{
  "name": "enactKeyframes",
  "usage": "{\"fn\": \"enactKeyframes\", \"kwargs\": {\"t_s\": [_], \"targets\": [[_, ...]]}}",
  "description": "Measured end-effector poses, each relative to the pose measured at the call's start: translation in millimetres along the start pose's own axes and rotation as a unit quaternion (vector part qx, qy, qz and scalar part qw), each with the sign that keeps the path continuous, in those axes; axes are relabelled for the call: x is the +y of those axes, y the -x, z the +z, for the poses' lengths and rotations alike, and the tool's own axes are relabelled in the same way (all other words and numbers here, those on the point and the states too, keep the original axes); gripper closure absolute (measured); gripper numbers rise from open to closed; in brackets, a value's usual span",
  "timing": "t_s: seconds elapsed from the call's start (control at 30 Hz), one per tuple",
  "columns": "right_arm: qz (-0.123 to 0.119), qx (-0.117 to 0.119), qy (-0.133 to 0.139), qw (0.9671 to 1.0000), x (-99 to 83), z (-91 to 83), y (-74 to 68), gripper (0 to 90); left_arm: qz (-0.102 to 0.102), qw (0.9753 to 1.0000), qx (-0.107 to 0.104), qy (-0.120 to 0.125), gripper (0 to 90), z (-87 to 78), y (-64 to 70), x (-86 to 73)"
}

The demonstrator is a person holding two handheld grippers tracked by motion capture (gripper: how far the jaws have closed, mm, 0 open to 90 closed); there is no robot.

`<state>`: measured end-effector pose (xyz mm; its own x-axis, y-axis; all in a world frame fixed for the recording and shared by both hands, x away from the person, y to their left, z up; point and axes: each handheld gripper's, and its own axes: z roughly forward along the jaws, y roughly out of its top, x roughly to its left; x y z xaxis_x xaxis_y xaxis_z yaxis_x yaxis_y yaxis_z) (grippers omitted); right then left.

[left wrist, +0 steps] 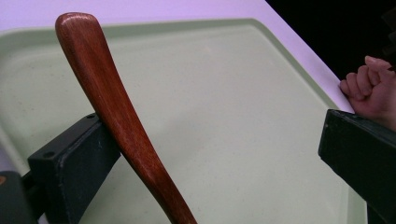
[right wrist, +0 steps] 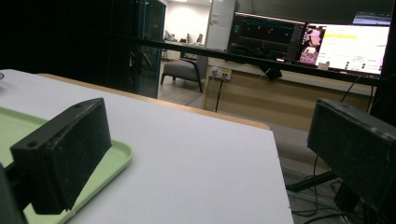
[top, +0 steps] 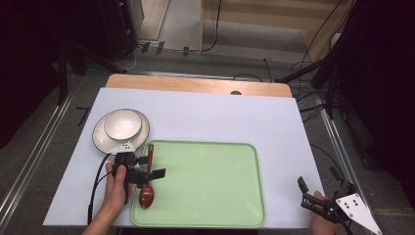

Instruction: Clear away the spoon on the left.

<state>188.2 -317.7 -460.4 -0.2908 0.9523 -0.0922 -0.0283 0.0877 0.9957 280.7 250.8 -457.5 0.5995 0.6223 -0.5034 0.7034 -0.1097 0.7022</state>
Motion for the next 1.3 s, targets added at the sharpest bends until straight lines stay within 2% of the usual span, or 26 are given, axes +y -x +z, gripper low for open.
{"fn": "enactKeyframes", "kwargs": {"t_s": [0.13, 0.27, 0.43, 0.53, 0.63, 0.9, 1.1, 1.2, 1.3], "targets": [[0.0, 0.001, 0.0, 1.0, 0.0, 0.0, 0.0, 0.0, 0.002, 1.0, 0.003, -0.008, 0.0, 1.6, 0.6, 0.3], [0.0, 0.0, 0.0, 1.0, 0.0, -0.1, 0.0, 0.0, 0.01, 0.9996, 0.018, -0.018, 0.0, 3.9, 3.2, 0.5], [0.0, 0.0, 0.0, 1.0, 0.0, -0.1, 0.0, 0.0, 0.019, 0.999, 0.026, -0.032, 0.0, 7.1, 6.0, 0.9], [-0.001, 0.001, 0.0, 1.0, 0.0, -0.2, 0.0, 0.0, 0.032, 0.9975, 0.046, -0.043, 0.0, 9.4, 9.2, 0.9], [0.0, 0.0, 0.0, 1.0, 0.0, -0.2, 0.1, 0.0, 0.041, 0.9962, 0.057, -0.052, 0.0, 12.2, 11.7, 0.7], [-0.001, 0.0, 0.0, 1.0, 0.0, -0.5, 0.2, 0.0, 0.044, 0.9951, 0.062, -0.063, 0.0, 14.7, 13.0, 0.8], [0.0, 0.0, 0.0, 1.0, 0.1, -0.5, 0.2, 0.0, 0.053, 0.9934, 0.074, -0.069, 0.0, 16.9, 15.4, 0.6], [0.0, 0.0, 0.0, 1.0, 0.0, -0.6, 0.2, 0.0, 0.058, 0.9917, 0.088, -0.073, 0.0, 18.0, 16.7, 0.4], [0.0, 0.0, 0.001, 1.0, 0.0, -0.6, 0.3, 0.0, 0.065, 0.9905, 0.092, -0.079, 0.0, 19.2, 18.1, 0.1]]}}
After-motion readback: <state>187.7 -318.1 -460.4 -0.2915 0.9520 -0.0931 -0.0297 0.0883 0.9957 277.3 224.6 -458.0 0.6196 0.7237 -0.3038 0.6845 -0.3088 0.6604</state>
